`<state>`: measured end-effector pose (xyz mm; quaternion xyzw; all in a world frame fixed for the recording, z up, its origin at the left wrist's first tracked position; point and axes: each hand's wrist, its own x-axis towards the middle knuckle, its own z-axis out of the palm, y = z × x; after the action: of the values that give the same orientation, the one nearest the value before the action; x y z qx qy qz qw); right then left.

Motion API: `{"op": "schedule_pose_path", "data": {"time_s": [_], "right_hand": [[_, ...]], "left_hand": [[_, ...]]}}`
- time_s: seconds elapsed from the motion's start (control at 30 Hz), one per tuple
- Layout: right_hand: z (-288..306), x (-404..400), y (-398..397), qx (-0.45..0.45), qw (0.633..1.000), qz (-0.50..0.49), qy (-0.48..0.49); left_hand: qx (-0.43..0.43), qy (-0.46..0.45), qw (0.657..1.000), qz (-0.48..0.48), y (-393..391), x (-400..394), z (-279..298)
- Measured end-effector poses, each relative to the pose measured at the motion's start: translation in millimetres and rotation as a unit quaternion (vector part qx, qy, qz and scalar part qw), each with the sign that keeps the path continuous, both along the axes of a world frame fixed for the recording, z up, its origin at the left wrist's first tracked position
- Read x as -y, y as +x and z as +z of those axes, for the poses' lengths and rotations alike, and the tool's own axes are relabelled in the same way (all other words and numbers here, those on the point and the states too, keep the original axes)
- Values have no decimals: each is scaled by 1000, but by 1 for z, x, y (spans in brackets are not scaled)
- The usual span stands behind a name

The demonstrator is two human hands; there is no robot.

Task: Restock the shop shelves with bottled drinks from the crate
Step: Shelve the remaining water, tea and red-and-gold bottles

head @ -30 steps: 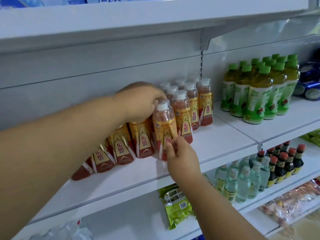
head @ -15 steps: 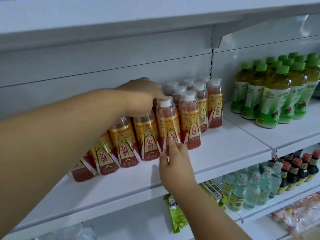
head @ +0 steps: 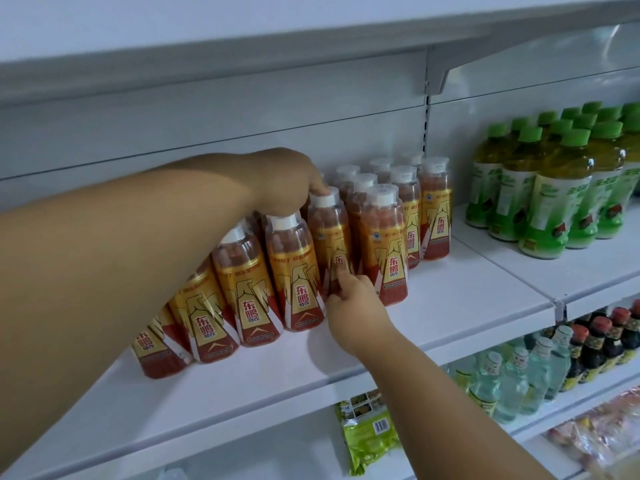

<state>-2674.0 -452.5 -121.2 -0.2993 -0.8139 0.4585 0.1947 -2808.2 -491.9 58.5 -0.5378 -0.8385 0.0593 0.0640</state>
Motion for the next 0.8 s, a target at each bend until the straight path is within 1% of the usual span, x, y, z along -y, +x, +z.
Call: {"op": "schedule_pose_path", "data": {"time_s": [0.1,0.2,0.33,0.63,0.8], "right_hand": [[4,-1,-3,2,1000,15,-16],[7,-9,-8,1,999,-2,-39],[8,-8,-9,8,999,9,-39],[6,-11,-19,3,999,9,-53],[2,-11,-17,-1,999,6,-43]], "left_hand": [[7,-1,1000,12,-7,-5,1],[9,-1,1000,13,-11,-5,-1],[-12,-6,1000,6,-10,-7,-2],[5,2,1000,13,-19,-6,-4],[14,4,1000,15,-19,-6,-4]]}}
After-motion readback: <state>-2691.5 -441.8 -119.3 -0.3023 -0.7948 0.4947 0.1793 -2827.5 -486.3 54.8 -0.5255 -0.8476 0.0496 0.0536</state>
